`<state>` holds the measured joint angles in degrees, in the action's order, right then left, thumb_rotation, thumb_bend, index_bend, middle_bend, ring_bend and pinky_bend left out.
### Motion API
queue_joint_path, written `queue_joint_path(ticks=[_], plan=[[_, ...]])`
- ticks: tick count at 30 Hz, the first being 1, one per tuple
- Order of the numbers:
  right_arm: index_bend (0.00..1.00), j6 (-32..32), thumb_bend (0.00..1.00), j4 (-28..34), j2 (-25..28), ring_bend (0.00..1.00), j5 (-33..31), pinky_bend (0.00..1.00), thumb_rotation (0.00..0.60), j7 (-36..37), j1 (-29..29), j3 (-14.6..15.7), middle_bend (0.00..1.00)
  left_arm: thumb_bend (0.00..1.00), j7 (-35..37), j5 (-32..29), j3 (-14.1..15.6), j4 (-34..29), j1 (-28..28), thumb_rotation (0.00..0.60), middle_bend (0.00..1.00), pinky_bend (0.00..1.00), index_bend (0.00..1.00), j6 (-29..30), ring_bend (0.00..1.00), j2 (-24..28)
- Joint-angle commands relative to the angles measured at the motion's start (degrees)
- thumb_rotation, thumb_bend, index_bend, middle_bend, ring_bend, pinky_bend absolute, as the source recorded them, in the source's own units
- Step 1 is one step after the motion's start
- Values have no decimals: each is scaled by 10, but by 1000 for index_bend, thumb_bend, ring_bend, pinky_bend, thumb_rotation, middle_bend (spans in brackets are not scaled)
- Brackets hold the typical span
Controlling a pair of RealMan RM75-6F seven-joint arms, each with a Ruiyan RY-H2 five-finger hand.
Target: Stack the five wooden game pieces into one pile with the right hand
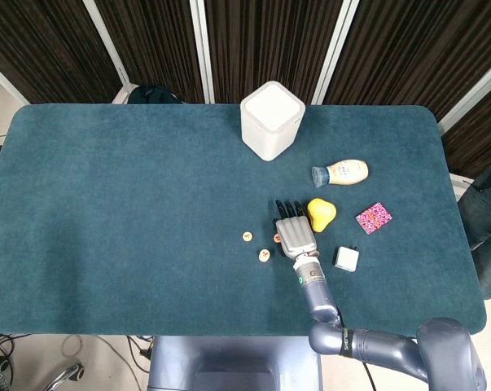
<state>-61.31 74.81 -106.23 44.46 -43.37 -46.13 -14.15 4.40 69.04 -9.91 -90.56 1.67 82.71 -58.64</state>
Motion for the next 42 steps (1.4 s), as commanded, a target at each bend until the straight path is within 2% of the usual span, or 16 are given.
queue_joint_path(ticks=[1, 6, 12, 22, 28, 42], plan=[[531, -7, 442, 14, 8, 0, 8, 0, 600, 2, -1, -5, 0, 154, 0, 0, 0, 0, 0, 600, 0, 95, 48, 0, 0, 0], [531, -19, 442, 47, 26, 0, 15, 0, 600, -3, -2, -11, 0, 153, 0, 0, 0, 0, 0, 600, 0, 95, 48, 0, 0, 0], [531, -38, 441, 114, 57, 0, 20, 0, 600, -17, 3, -10, 0, 153, 0, 0, 0, 0, 0, 600, 0, 95, 48, 0, 0, 0], [531, -66, 442, 199, 78, 0, 41, 0, 600, -33, 15, 22, 0, 154, 3, 1, 1, 0, 0, 600, 0, 95, 48, 0, 0, 1], [531, -71, 442, 210, 79, 0, 45, 0, 600, -37, 17, 34, 0, 153, 3, 1, 0, 0, 0, 600, 0, 94, 48, 0, 0, 1], [530, -73, 441, 191, 64, 0, 50, 0, 600, -30, 21, 45, 0, 153, 0, 0, 0, 0, 0, 600, 0, 95, 48, 0, 0, 0]])
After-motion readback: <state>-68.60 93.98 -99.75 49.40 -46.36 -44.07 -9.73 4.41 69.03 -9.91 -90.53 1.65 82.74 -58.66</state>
